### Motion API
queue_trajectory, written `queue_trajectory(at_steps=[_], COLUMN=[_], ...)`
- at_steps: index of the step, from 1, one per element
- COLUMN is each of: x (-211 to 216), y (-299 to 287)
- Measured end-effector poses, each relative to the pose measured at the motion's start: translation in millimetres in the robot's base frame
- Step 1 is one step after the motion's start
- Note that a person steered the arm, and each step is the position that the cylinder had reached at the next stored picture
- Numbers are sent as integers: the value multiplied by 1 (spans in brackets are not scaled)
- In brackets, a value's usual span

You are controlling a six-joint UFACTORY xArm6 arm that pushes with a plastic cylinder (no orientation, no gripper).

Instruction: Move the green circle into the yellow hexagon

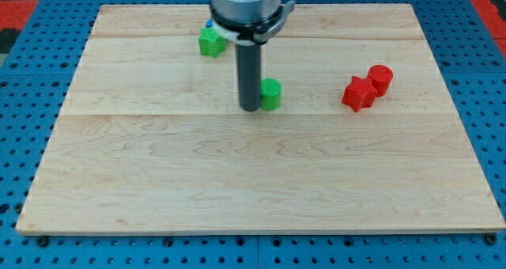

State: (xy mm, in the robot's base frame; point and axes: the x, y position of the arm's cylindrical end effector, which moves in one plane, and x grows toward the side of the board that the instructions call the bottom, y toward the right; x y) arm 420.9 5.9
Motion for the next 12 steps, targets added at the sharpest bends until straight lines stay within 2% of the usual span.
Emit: queue_trajectory(at_steps=[1, 2, 3, 4, 5, 6, 7, 8, 11, 12], x=[50, 6, -45, -65, -26, -61, -99, -106, -106, -139], y=[27, 50, -19, -39, -8, 80, 100, 89, 167, 176])
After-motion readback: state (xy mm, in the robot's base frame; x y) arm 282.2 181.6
